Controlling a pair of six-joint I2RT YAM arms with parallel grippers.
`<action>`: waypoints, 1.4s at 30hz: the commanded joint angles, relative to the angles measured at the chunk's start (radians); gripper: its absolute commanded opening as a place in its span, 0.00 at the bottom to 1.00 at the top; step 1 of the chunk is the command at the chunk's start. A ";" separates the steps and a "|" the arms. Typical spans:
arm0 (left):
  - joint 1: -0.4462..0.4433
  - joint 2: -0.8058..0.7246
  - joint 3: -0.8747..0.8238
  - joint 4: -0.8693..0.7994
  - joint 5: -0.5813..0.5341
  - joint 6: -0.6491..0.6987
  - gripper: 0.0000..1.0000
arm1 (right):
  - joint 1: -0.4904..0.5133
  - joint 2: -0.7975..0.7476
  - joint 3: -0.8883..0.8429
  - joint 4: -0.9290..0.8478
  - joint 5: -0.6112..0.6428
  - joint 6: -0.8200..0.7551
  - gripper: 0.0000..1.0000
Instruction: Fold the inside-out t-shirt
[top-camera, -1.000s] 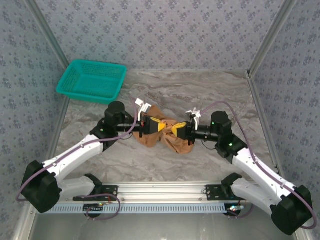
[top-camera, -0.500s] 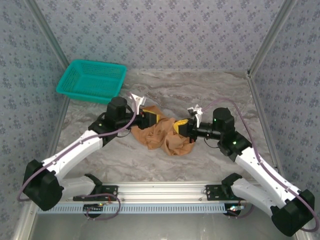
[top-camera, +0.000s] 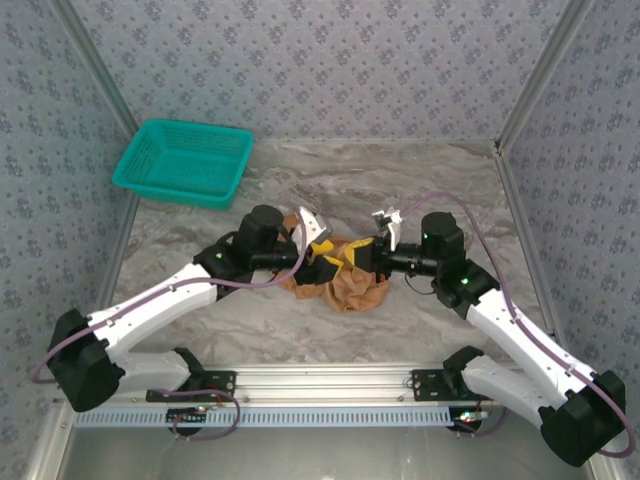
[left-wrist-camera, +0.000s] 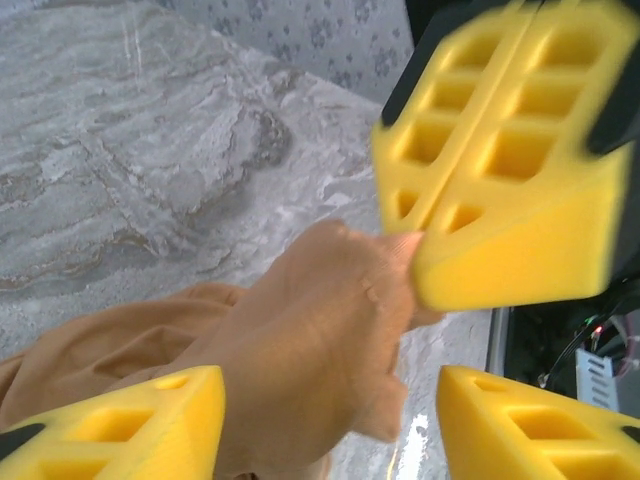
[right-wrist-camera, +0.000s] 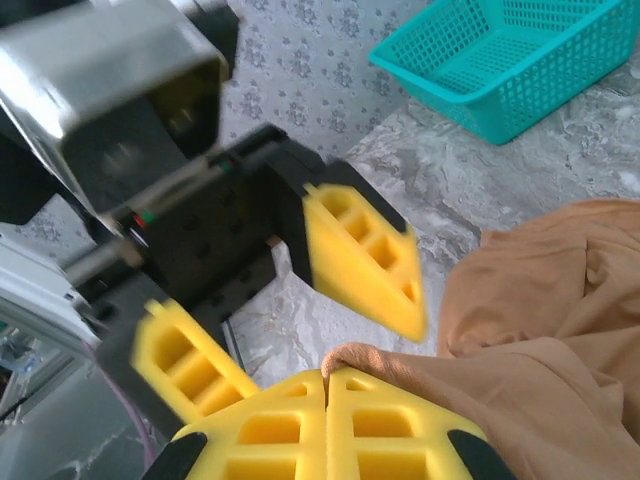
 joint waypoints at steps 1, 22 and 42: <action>-0.009 0.029 0.053 0.021 0.049 0.040 0.48 | -0.008 0.004 0.005 0.098 -0.037 0.097 0.00; 0.130 -0.021 -0.087 0.272 0.311 -0.116 0.00 | 0.072 -0.135 0.006 -0.234 0.341 -0.083 0.38; 0.173 -0.072 -0.134 0.274 0.307 -0.136 0.00 | 0.037 -0.114 0.026 -0.308 0.405 -0.122 0.00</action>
